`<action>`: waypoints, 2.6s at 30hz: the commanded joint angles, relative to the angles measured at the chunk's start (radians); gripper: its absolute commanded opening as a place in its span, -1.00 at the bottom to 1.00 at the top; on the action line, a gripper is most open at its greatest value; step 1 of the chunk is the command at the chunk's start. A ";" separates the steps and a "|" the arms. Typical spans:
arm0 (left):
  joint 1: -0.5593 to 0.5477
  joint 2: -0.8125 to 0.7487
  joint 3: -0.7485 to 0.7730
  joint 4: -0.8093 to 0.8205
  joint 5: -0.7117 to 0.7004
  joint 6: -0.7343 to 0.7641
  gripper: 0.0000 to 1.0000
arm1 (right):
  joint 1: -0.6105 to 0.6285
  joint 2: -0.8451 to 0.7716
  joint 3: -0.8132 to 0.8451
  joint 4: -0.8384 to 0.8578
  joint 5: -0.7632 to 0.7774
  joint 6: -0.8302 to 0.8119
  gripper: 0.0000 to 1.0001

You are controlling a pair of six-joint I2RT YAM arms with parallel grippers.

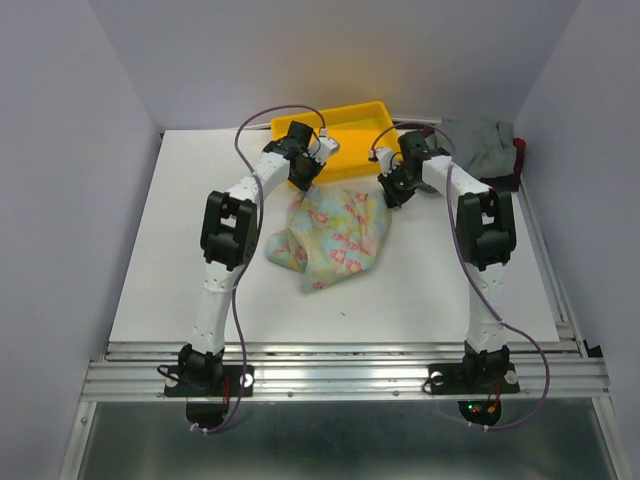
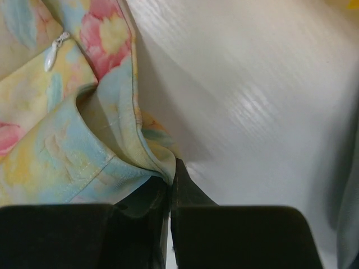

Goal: Fold and stack the skirts
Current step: Flatten the skirt out

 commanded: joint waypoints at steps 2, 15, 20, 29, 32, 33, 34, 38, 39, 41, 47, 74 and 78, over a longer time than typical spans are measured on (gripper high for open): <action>0.057 -0.016 0.099 0.084 -0.081 -0.029 -1.00 | 0.001 0.024 0.094 -0.012 0.093 0.035 -0.99; 0.144 -0.291 -0.083 0.118 0.205 0.094 -1.00 | 0.001 -0.046 0.217 -0.012 0.199 0.001 -0.99; 0.195 -0.663 -0.463 0.184 0.448 0.096 -1.00 | -0.031 -0.264 0.084 -0.015 0.234 -0.086 -0.99; 0.229 -1.008 -0.504 -0.033 0.591 0.307 -1.00 | -0.031 -0.518 0.008 -0.102 0.322 -0.206 -0.99; 0.225 -1.042 -0.519 -0.173 0.567 0.433 -1.00 | -0.031 -0.570 -0.038 -0.138 0.368 -0.243 -0.99; 0.225 -1.044 -0.519 -0.211 0.562 0.456 -1.00 | -0.031 -0.582 -0.048 -0.147 0.371 -0.252 -0.99; 0.227 -1.047 -0.519 -0.285 0.560 0.500 -1.00 | -0.031 -0.605 -0.064 -0.168 0.378 -0.257 -0.99; 0.227 -1.096 -0.535 -0.322 0.554 0.481 -1.00 | -0.031 -0.628 -0.056 -0.242 0.412 -0.289 -0.99; 0.227 -1.117 -0.542 -0.310 0.551 0.459 -1.00 | -0.031 -0.631 -0.055 -0.250 0.421 -0.297 -0.99; 0.227 -1.129 -0.576 -0.256 0.531 0.397 -1.00 | -0.031 -0.636 -0.068 -0.247 0.435 -0.303 -0.99; 0.235 -1.058 -0.529 -0.071 0.401 0.209 -1.00 | -0.031 -0.543 0.048 -0.136 0.519 -0.300 -0.99; 0.255 -1.150 -0.435 0.047 0.470 0.102 -1.00 | -0.031 -0.626 0.158 0.045 0.742 -0.396 -0.99; 0.255 -1.099 -0.424 0.064 0.438 0.053 -1.00 | -0.031 -0.567 0.202 0.040 0.742 -0.404 -0.99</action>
